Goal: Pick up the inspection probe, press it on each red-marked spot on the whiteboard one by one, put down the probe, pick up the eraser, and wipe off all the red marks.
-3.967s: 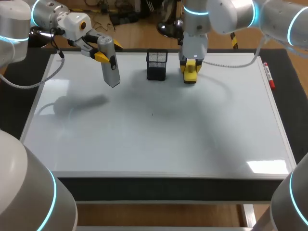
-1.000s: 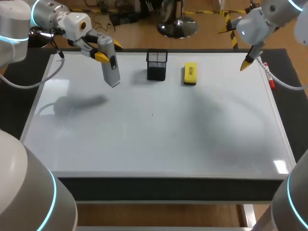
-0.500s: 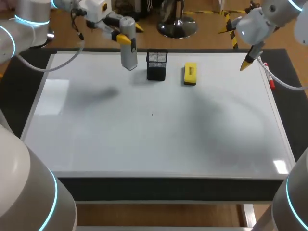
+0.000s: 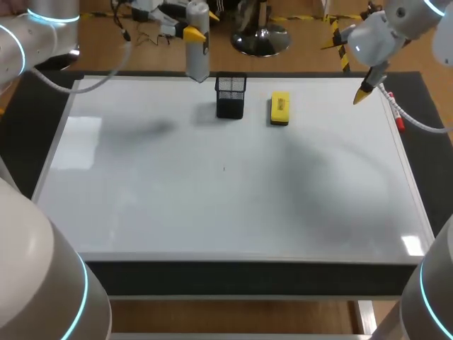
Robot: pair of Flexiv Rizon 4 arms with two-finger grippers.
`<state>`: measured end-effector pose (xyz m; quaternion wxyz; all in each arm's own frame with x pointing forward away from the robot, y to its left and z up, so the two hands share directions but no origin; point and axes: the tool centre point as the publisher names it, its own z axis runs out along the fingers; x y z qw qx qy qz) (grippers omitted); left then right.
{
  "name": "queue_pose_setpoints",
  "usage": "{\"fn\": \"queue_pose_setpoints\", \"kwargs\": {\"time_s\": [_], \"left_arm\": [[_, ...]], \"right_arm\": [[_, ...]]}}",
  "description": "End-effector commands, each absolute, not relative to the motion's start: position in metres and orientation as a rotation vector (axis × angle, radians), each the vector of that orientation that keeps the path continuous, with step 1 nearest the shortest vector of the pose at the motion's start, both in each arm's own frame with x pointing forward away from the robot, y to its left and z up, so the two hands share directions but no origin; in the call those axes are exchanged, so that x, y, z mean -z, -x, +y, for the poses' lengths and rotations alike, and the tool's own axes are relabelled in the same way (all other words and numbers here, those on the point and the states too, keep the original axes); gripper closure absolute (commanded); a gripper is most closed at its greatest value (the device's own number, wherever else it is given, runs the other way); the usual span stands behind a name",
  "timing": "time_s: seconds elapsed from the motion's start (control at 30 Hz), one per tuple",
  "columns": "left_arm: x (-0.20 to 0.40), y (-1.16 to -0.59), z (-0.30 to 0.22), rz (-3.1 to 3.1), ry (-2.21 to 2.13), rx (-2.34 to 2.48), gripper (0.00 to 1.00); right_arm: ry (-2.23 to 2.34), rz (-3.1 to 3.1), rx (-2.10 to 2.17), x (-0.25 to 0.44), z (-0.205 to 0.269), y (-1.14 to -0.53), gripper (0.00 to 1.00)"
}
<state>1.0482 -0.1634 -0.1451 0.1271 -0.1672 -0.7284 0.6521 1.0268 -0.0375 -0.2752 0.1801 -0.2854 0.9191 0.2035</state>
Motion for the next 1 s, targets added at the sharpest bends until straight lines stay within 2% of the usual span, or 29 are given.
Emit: {"fn": "queue_pose_setpoints", "kwargs": {"time_s": [0.03, 1.0], "left_arm": [[0.14, -1.036, -0.175, -2.203, 0.376, -1.966, 1.0], [0.154, -1.065, -0.226, -2.231, 0.131, -2.118, 1.0]], "right_arm": [[0.809, 2.599, -0.571, 0.275, -0.038, -1.027, 0.0], [0.809, 2.599, -0.571, 0.275, -0.038, -1.027, 0.0]]}}
